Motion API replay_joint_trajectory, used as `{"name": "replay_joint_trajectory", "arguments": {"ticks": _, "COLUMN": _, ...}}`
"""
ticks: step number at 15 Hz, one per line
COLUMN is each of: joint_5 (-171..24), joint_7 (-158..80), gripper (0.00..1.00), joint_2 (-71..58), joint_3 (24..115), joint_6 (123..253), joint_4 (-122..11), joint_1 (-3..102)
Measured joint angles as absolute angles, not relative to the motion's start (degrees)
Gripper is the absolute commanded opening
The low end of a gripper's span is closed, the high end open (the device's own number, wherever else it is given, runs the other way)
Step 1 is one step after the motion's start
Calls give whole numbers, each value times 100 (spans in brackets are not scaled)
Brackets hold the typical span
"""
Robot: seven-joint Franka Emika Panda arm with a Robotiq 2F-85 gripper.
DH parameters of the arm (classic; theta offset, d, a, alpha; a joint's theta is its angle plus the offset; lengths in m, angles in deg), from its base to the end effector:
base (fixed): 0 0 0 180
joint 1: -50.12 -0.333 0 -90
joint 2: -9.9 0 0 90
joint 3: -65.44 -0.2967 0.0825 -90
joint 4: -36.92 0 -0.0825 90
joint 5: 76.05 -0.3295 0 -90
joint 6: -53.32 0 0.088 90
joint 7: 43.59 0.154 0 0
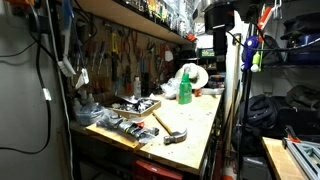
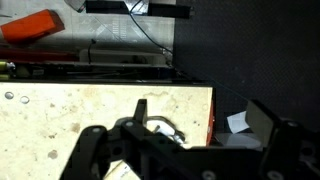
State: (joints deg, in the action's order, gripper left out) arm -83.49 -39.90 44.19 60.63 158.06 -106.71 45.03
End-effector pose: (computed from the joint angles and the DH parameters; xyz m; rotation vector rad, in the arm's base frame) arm 0.3079 0.0705 0.4324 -3.0700 -0.0825 0.1366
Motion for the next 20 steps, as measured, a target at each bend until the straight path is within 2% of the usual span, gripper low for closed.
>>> {"name": "replay_joint_trajectory", "arguments": {"ticks": 9, "joint_5": -8329, "joint_7": -4181, "gripper": 100, "joint_2": 2362, "joint_3": 6549, "joint_6": 16957, "joint_4": -9260, "joint_1": 4987}}
{"name": "replay_joint_trajectory", "arguments": {"ticks": 20, "joint_5": -8130, "joint_7": -2530, "gripper": 100, "joint_2": 318, "joint_3": 6448, "joint_6": 18126, "joint_4": -7496, "joint_1": 4908}}
